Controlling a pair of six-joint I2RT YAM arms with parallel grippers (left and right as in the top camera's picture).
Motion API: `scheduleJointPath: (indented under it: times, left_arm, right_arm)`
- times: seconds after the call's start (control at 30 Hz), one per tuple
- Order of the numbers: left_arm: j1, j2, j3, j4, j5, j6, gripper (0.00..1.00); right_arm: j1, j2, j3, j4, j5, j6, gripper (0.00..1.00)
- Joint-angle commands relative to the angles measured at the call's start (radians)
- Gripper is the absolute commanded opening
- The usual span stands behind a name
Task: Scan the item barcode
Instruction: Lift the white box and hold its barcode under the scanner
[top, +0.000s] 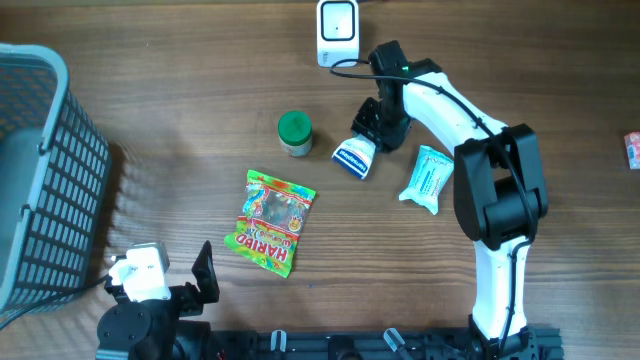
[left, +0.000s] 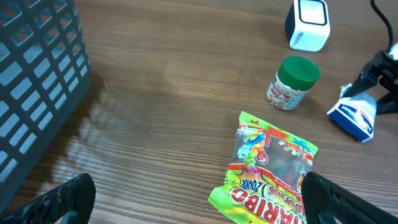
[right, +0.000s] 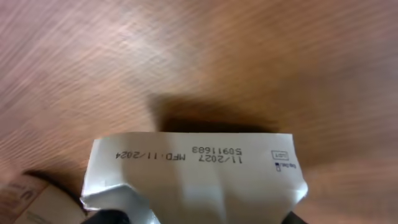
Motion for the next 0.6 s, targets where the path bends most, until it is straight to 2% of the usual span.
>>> scheduleJointPath:
  times: [0.0,0.23,0.3,0.47,0.57]
  left_arm:
    - [-0.008,-0.003,-0.004,0.003,-0.009,-0.003,1.00]
    - [-0.007,-0.003,-0.004,0.003,-0.009,-0.003,1.00]
    - [-0.008,-0.003,-0.004,0.003,-0.009,-0.003,1.00]
    - [-0.007,-0.003,-0.004,0.003,-0.009,-0.003,1.00]
    - [-0.007,-0.003,-0.004,0.003,-0.009,-0.003,1.00]
  right_arm:
    - [-0.022,0.024,0.000,0.067,-0.071,-0.167,0.37]
    - [-0.108,-0.020,0.082,0.074,-0.390,-0.190,0.36]
    - [-0.126,-0.035,0.103,0.147,-0.470,-0.183,0.36]
    - [-0.130,-0.038,0.105,0.573,-0.475,0.023,0.38]
    - [-0.129,-0.035,0.105,0.785,-0.338,0.166,0.37]
